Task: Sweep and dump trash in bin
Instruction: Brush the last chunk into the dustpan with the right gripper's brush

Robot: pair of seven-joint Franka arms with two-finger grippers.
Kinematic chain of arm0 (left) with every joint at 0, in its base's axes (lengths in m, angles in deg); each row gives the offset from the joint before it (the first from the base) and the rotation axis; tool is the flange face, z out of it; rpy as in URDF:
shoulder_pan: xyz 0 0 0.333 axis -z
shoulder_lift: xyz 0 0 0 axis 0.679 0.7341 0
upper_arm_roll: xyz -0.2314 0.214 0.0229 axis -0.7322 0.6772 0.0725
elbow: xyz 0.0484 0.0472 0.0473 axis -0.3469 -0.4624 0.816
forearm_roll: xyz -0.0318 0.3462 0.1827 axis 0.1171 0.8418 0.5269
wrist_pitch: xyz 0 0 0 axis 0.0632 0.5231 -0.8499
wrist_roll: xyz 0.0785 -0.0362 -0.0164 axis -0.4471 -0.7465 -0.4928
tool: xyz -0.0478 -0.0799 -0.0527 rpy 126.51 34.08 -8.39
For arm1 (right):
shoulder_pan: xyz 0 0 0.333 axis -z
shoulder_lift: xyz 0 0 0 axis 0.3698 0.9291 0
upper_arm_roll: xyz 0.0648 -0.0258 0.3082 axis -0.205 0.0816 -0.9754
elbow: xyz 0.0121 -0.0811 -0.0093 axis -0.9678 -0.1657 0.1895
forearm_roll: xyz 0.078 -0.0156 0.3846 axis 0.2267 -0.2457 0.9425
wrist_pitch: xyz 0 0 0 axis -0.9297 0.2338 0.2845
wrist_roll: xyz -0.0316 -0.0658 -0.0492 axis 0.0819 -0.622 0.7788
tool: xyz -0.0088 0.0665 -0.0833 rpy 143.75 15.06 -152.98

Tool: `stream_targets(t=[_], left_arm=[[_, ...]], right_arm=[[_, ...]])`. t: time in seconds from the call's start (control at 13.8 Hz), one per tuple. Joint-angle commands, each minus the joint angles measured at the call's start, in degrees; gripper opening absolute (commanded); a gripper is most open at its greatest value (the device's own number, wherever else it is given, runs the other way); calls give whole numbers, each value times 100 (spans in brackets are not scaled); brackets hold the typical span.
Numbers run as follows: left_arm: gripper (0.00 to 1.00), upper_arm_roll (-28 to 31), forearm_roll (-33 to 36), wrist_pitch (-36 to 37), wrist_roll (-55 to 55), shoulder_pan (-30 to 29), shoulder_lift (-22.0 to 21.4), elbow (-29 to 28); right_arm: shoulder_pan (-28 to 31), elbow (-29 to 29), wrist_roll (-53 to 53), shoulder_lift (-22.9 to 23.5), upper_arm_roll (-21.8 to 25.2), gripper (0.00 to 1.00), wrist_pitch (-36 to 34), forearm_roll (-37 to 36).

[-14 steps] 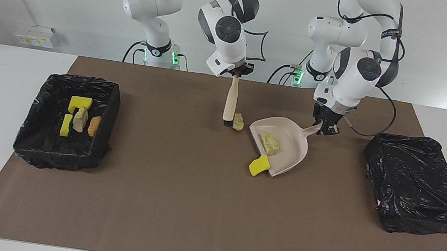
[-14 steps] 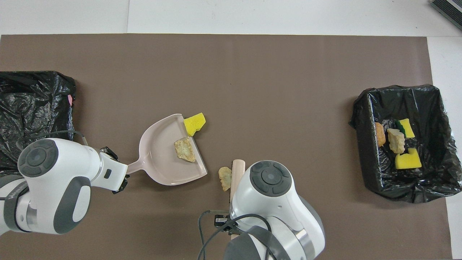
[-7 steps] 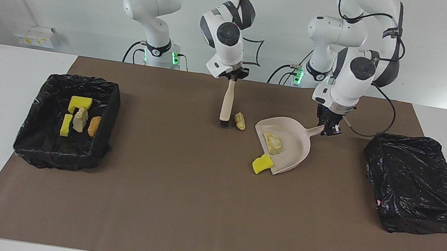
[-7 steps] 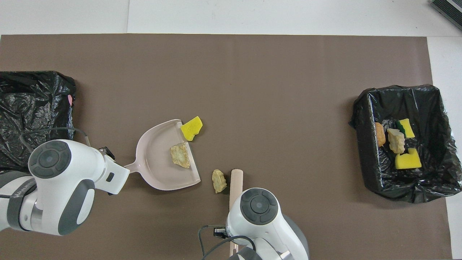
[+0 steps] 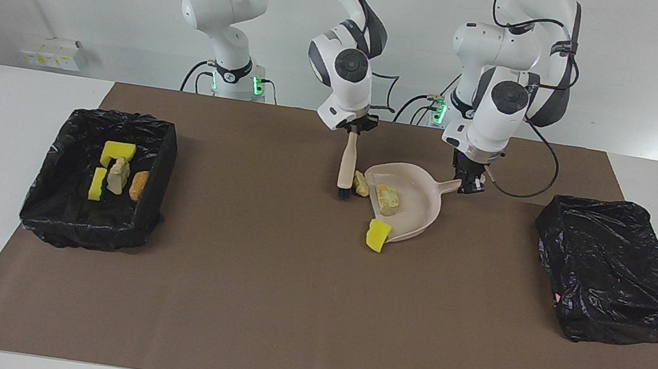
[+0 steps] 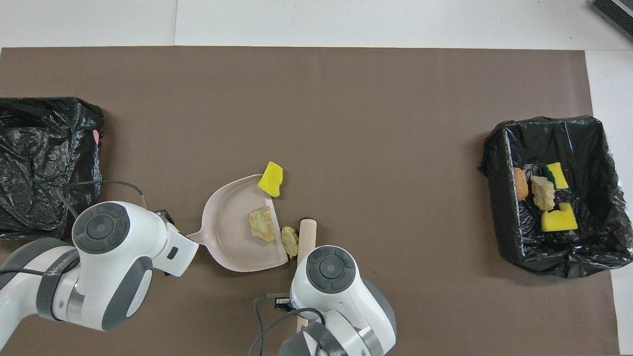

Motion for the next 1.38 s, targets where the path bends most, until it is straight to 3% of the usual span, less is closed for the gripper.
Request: stream_targets(t=[0.0, 0.22, 0.44, 0.73, 1.02, 1.31], left_arm=[[0, 31, 78, -17, -195, 66, -38, -113], [0, 31, -18, -26, -213, 30, -20, -77], [0, 39, -387, -17, -187, -223, -11, 63], [0, 48, -1317, 9, -204, -637, 59, 151], [0, 75, -1337, 71, -581, -673, 59, 151], [0, 92, -1259, 97, -881, -883, 68, 134]], right_arm=[[30, 703, -45, 472, -42, 0, 133, 250], [-162, 942, -62, 613, -68, 0, 756, 936], [-163, 1083, -124, 491, -7, 0, 251, 868], [126, 1267, -45, 200, 2, 0, -1103, -754], [600, 1653, 760, 463, -16, 0, -1149, -1504], [988, 2269, 1527, 1113, -25, 0, -1114, -1857]])
